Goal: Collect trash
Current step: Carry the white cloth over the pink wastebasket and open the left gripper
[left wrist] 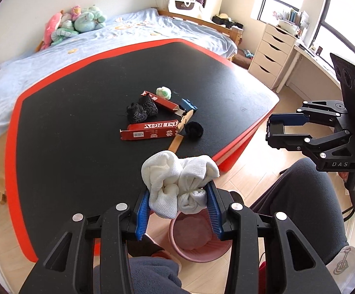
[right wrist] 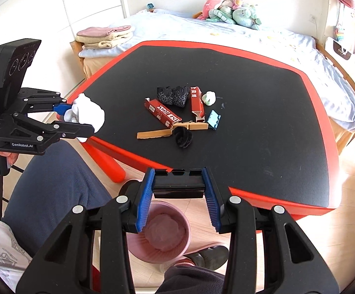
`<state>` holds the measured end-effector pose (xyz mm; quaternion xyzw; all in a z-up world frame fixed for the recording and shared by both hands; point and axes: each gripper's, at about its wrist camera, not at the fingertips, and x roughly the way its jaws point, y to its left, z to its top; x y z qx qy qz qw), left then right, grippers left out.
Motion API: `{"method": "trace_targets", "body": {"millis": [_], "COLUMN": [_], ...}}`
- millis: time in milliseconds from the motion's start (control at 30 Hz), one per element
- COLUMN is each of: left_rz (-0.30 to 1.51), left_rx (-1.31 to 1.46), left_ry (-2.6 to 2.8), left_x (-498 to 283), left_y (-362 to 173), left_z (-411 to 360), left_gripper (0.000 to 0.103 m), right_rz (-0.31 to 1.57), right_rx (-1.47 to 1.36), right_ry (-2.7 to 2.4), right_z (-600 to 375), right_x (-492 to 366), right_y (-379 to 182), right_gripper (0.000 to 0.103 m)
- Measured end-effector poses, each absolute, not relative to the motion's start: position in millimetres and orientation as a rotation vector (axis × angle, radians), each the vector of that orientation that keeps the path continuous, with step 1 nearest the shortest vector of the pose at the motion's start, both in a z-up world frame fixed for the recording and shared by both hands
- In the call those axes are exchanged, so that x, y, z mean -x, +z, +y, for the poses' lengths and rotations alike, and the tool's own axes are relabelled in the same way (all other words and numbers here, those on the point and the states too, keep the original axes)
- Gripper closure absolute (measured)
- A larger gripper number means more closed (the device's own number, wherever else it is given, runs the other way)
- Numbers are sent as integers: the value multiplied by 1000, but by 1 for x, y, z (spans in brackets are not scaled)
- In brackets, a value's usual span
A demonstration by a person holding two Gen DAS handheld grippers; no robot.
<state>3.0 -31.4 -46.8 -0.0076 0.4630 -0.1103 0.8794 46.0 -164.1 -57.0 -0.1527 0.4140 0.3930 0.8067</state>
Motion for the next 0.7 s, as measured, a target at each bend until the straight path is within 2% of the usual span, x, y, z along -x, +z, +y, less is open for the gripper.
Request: {"method": "trace_targets", "body": {"millis": [533,567,600,633,700], "left_rz": [1031,1032,1026,1022,1002], "left_rx": [-4,-4,-5,-8,-6], "left_ry": [-328,-333,-332,-328,-318], "left_x": [46,47,49,50,52], "left_y": [-70,-70,-70,-70,-68], "left_z": [-79,-80,-82,-82,-81], "left_gripper": [62,58,49,43,19], "right_rz": [955,957,956,954,943], "right_rx": [298,299,305,308,297], "right_ry": [892,898,893,887,878], "right_z": [-177,-177,-178,-179,-182], "right_x": [12,13,14,14,14], "right_y": [-79,-79,-79,-79,-78], "right_gripper": [63,63,61,57,28]}}
